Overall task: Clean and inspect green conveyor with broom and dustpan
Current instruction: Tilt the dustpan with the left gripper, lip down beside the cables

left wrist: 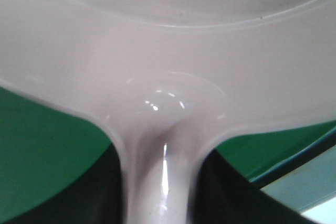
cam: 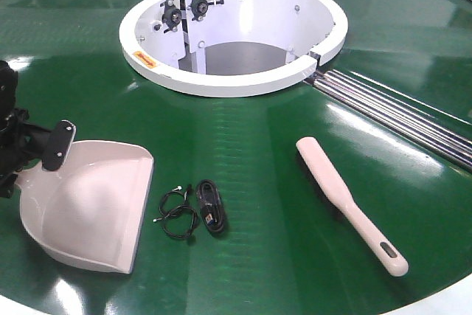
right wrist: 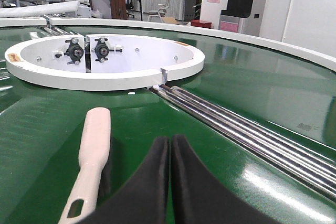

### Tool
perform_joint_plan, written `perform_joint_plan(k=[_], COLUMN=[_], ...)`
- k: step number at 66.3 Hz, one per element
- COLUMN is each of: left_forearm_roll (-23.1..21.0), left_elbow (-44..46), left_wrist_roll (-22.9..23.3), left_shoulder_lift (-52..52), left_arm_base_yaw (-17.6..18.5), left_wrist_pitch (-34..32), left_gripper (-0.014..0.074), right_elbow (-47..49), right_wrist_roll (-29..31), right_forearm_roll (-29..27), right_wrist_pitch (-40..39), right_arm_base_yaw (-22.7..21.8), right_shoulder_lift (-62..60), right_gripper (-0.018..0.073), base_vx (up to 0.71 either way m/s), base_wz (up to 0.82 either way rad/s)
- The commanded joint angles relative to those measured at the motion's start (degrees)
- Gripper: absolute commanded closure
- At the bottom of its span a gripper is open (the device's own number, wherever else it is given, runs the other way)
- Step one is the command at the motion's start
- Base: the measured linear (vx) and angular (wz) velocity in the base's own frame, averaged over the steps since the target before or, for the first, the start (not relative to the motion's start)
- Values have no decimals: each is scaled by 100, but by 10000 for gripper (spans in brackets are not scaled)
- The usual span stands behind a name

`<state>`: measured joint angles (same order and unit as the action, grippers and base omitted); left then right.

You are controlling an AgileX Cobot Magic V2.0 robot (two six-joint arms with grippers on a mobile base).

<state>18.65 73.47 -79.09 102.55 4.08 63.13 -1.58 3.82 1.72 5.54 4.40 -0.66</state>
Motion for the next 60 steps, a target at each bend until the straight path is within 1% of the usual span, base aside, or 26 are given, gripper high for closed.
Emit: perform_joint_plan(k=[1,18,26,36,42,58,60], left_forearm_roll=[-31,2,126,297,298,269,324], left_elbow=[171,171,176,302,415,432,432], left_wrist_roll=[147,227,312,624,790,848,848], left_shoulder_lift=[-304,-304,-304,-304,-304,-304,-304], left_arm_base_yaw=[76,90,204,333,363,510,535], left_wrist_pitch=[37,356,389,403,421,653,704], left_gripper=[604,604,604,604,604,604,604], right_elbow=[-12,-12,-12,-12,-12,-12,-12], right_wrist_roll=[51,51,51,51,51,51,51], right_forearm_roll=[66,66,66,66,66,66,66], right_wrist_pitch=[-439,-439,-439,-445,-445,-445,-445], right_arm_base_yaw=[-33,-33,-33,-32,-32,-32,-32], right_shoulder_lift=[-62,-62,-62,-62,-62,-62,-62], right_gripper=[568,568,568,568,568,568,568], base_vx=[0,0,0,0,0,0,0], base_wz=[0,0,0,0,0,0,0])
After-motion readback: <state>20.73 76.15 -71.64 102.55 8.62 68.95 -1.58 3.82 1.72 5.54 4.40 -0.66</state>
